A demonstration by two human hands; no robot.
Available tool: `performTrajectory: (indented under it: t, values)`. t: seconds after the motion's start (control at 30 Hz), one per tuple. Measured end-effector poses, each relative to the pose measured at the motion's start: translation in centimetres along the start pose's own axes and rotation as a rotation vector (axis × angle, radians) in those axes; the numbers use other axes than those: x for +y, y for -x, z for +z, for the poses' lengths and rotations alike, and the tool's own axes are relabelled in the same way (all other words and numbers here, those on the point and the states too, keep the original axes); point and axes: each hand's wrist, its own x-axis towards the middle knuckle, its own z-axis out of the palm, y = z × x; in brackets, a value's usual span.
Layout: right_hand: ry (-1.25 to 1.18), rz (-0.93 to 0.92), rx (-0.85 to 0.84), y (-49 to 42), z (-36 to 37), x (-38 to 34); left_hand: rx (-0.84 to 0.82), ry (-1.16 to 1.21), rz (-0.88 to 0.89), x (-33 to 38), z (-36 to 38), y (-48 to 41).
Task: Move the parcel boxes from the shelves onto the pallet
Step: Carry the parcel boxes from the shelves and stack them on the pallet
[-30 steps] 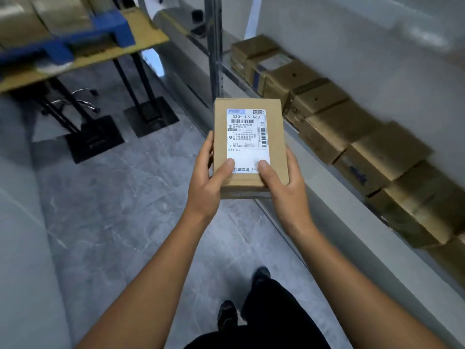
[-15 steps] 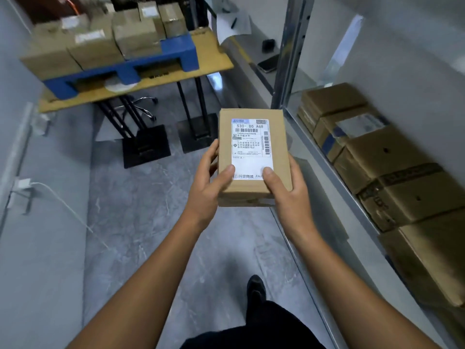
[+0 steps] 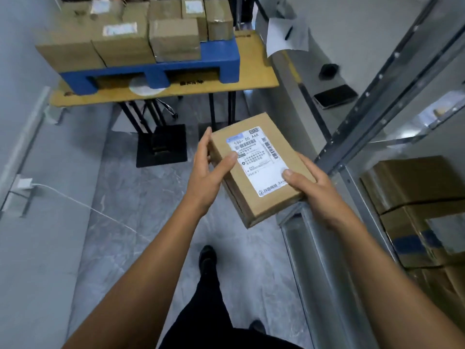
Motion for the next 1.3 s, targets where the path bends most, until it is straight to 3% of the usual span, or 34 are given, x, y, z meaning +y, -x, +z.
performTrajectory:
  t: [0.1,0.17,0.4,0.57,0.73,0.9,1.17,1.3]
  values:
    - [0.075,0.042,-0.084,-6.3,0.3,-1.3,0.006,0.114,-0.102,-0.2,-2.5,-6.3]
    - [0.082,0.046,-0.056,-10.2,1.5,-2.8,0.039,0.172,-0.148,0.3,-3.9,-9.9]
    - [0.029,-0.004,0.471,-20.7,7.3,-5.3,0.285,0.251,-0.156,1.6,-5.9,-22.1]
    - [0.019,-0.087,0.393,-26.5,9.6,-6.0,0.415,0.260,-0.151,1.7,-3.9,-28.7]
    - [0.005,-0.100,0.435,-35.5,7.1,-6.2,0.403,0.267,-0.123,0.7,-1.6,-35.2]
    - [-0.091,-0.039,0.372,-45.5,2.4,-7.4,0.400,0.149,-0.110,1.8,0.2,-42.7]
    - [-0.148,-0.043,0.303,-58.0,-1.7,-8.5,0.503,-0.357,0.063,3.9,-2.6,-53.4]
    - [-0.124,-0.056,0.262,-63.2,-1.7,-8.3,0.452,-0.576,0.163,4.2,-5.4,-59.0]
